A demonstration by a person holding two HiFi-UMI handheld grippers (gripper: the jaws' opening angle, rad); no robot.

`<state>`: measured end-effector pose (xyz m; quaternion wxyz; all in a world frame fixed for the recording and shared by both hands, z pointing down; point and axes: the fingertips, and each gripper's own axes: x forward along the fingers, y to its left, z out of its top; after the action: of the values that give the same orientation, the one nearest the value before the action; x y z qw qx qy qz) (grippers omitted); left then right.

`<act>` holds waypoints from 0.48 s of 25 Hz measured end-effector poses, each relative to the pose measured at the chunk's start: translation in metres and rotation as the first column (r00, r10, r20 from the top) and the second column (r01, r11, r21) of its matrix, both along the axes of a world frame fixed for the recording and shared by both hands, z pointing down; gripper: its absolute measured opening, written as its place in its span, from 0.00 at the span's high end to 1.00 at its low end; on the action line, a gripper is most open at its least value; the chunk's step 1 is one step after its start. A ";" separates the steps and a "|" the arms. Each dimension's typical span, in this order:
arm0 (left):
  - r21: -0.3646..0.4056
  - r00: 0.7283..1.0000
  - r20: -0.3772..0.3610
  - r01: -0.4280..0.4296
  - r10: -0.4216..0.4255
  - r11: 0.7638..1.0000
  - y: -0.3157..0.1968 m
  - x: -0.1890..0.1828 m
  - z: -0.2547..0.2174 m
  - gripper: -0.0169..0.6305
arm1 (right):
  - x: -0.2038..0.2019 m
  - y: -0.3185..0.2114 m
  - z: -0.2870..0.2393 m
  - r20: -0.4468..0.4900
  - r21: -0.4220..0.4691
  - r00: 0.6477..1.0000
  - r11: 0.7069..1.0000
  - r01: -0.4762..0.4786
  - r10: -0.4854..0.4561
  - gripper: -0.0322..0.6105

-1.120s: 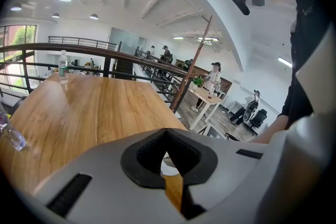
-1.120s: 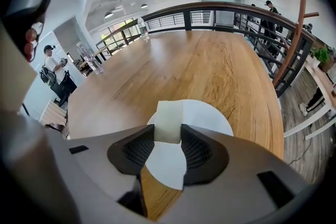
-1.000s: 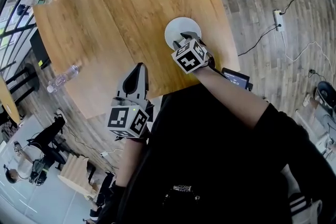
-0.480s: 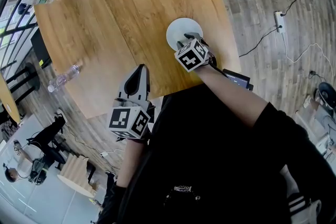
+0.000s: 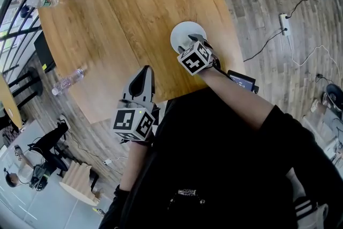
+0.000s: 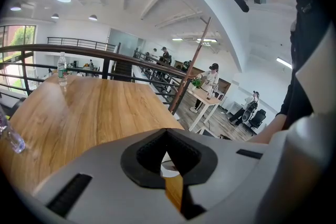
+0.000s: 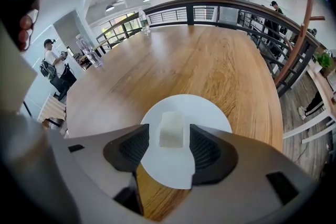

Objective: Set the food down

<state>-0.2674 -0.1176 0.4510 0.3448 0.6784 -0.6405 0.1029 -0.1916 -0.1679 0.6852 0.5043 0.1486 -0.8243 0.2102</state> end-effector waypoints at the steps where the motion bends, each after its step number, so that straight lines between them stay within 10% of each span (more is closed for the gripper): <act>1: 0.010 1.000 0.004 -0.003 0.003 1.000 -0.001 0.000 -0.004 0.97 | -0.001 -0.001 -0.006 0.008 -0.006 1.000 1.000 -0.010 0.010 0.59; 12: 0.153 0.998 0.040 -0.046 0.041 0.987 -0.019 -0.009 -0.053 0.97 | -0.019 -0.033 -0.157 0.317 0.015 0.946 0.998 -0.066 0.058 0.61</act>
<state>-0.2765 -0.1367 0.3976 0.2771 0.7148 -0.6379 0.0732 -0.2102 -0.2012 0.5282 0.3566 0.1453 -0.8920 0.2368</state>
